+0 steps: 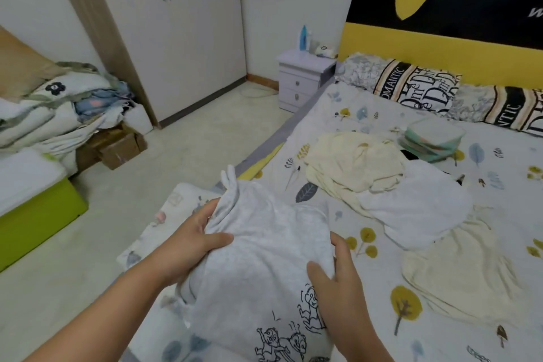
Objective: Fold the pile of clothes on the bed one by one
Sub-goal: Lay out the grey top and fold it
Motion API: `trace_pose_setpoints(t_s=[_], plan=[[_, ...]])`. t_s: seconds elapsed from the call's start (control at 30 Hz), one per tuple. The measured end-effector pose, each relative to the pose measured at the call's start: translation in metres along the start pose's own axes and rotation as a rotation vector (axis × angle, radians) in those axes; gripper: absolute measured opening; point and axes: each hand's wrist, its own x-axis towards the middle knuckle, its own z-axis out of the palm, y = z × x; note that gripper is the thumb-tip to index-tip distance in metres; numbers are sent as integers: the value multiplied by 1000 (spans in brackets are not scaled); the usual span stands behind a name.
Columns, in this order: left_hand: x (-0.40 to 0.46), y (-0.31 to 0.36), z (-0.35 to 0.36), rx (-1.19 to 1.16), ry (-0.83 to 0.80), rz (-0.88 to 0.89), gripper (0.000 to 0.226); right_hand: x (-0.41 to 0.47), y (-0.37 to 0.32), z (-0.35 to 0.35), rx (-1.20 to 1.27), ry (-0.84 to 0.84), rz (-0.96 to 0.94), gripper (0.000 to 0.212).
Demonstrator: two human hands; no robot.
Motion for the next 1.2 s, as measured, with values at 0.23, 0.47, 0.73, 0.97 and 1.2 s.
trace_pose_setpoints(t_s=[0.23,0.47,0.73,0.97,1.2], plan=[[39,4,-113,43,-14,-58,60,46,-11,116,2,18,33,46],[103,-29,-188,12,-38,-153,54,99,14,201,-5,104,84,49],[135,-128,-199,255,62,-410,57,126,85,232,-224,52,506,52],[100,-142,-219,468,-51,-465,65,94,94,228,-169,-34,700,44],[90,-138,-217,511,45,-336,31,79,82,235,19,-76,729,34]])
